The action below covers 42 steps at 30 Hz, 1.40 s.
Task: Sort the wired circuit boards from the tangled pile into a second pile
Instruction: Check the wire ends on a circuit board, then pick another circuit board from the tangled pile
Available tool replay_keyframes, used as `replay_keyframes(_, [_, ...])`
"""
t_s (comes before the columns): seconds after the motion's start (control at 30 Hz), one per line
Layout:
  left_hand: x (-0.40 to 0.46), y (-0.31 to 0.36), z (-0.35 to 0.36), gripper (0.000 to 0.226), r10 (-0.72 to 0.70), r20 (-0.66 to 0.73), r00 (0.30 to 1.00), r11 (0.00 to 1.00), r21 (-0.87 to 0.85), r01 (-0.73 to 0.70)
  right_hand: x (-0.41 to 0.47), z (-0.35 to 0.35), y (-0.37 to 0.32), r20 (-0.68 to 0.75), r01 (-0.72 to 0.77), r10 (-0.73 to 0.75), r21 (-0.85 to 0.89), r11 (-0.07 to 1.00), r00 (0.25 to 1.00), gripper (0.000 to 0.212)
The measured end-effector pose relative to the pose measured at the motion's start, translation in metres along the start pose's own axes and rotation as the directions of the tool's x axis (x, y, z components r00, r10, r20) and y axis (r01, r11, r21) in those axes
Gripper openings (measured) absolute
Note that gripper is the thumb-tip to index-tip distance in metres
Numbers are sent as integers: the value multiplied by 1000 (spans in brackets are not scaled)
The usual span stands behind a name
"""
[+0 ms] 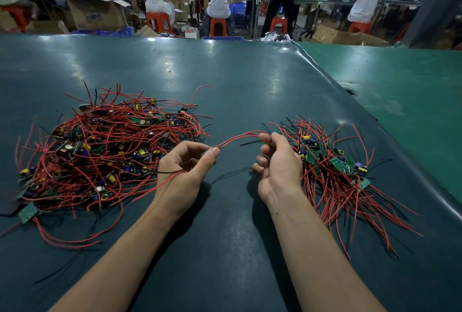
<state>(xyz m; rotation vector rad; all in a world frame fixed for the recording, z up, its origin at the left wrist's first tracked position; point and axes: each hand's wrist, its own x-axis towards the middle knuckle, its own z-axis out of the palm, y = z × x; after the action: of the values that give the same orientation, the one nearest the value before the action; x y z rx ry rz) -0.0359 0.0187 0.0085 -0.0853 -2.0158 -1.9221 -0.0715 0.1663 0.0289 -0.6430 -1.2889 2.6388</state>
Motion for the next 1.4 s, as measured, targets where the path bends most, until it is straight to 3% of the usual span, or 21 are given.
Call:
replay_keyframes(0.17, [1,-5,-1,6,19,-11,1000,1000,2,-19,3,-1,-2,-37,26,-25,3,1000,999,27])
replay_keyframes(0.33, [1,-4,-3,6,59,-56,997,997,-47,-62,4,-4,-4,-57,114,-119,-78,990,991,30])
replay_keyframes(0.4, [4,-4,-5,4,37,-104,994,990,-130,-51,1,-2,-4,51,126,-120,-149,981,991,30])
replay_keyframes(0.47, [6,-2,-7,16,-26,-116,993,964,-265,-5,-7,0,1,270,118,-25,-335,935,962,23])
replay_keyframes(0.57, [6,0,-6,32,-133,1,991,905,-409,121,-24,6,17,582,167,137,-439,883,802,9])
replay_keyframes(0.63, [7,0,-7,38,-184,44,982,891,-414,186,-26,7,21,642,224,81,-379,898,762,9])
replay_keyframes(0.77, [7,1,-5,43,-169,44,985,916,-360,174,-25,5,17,625,396,-103,-351,849,774,9])
replay_keyframes(0.83, [6,1,-3,39,-124,7,992,955,-271,121,-27,7,19,533,396,-194,-297,869,824,18])
replay_keyframes(0.9, [4,-3,-5,30,34,-68,997,999,30,-32,-25,10,16,311,400,-335,-176,899,890,22])
replay_keyframes(0.97, [2,-8,-9,19,295,-110,949,862,459,-214,-19,6,4,36,396,-397,16,918,917,21])
replay_keyframes(1.03, [2,-9,-13,13,475,-115,873,619,749,-238,-13,-2,-4,-122,309,-291,184,933,949,30])
replay_keyframes(1.1, [5,-11,-18,22,449,-168,878,479,874,-78,-13,-5,-2,-122,187,-164,212,959,979,38])
replay_keyframes(1.17, [9,-15,-24,36,279,-204,938,387,918,84,-16,-1,7,-26,141,-139,142,980,990,38])
replay_keyframes(1.27, [11,-19,-28,36,131,-205,970,261,951,166,-20,10,17,88,132,-134,22,991,987,39])
replay_keyframes(1.4, [12,-18,-31,18,186,-183,965,345,932,110,-20,12,21,127,138,-129,-63,988,983,41])
